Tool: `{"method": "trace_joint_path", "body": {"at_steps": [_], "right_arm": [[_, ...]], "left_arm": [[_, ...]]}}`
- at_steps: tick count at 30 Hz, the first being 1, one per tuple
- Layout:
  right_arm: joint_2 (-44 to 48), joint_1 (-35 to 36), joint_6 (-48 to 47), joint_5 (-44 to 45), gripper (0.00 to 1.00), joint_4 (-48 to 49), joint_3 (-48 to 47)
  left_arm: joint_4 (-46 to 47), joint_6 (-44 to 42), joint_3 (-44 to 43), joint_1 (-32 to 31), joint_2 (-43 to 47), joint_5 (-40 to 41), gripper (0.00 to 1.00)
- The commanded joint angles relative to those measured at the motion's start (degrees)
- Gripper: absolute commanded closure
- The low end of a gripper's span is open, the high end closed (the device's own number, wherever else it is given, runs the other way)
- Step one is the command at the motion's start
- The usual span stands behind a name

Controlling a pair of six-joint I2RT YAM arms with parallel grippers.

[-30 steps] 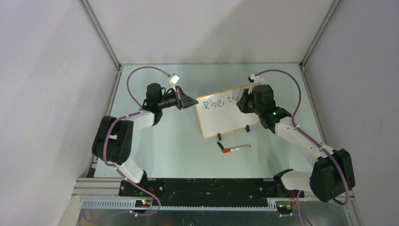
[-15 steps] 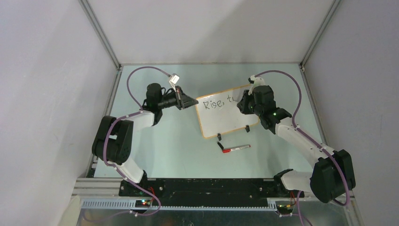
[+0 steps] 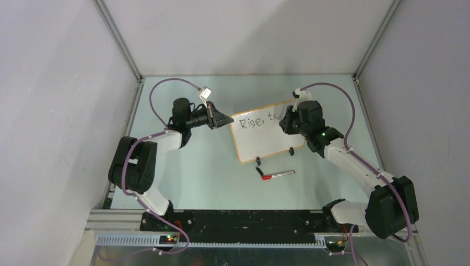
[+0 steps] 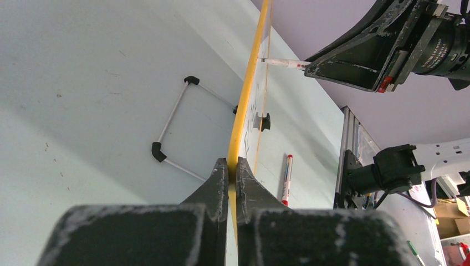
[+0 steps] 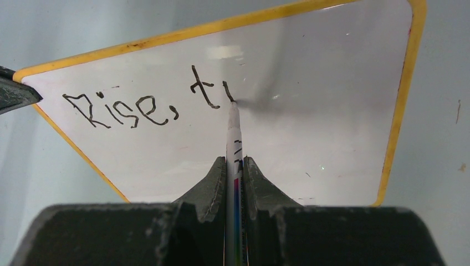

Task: Write a sentence on the whiteboard

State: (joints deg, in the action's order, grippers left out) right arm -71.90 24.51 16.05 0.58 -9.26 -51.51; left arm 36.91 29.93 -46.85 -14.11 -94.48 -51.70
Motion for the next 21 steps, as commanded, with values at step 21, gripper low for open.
{"method": "trace_joint_path", "body": {"at_steps": [21], "right_arm": [[-0.87, -0.26, -0.23, -1.58, 1.00, 2.12, -3.25]], "left_arm": [[0.49, -1.78, -0.78, 0.41, 2.26, -0.57, 0.97]]}}
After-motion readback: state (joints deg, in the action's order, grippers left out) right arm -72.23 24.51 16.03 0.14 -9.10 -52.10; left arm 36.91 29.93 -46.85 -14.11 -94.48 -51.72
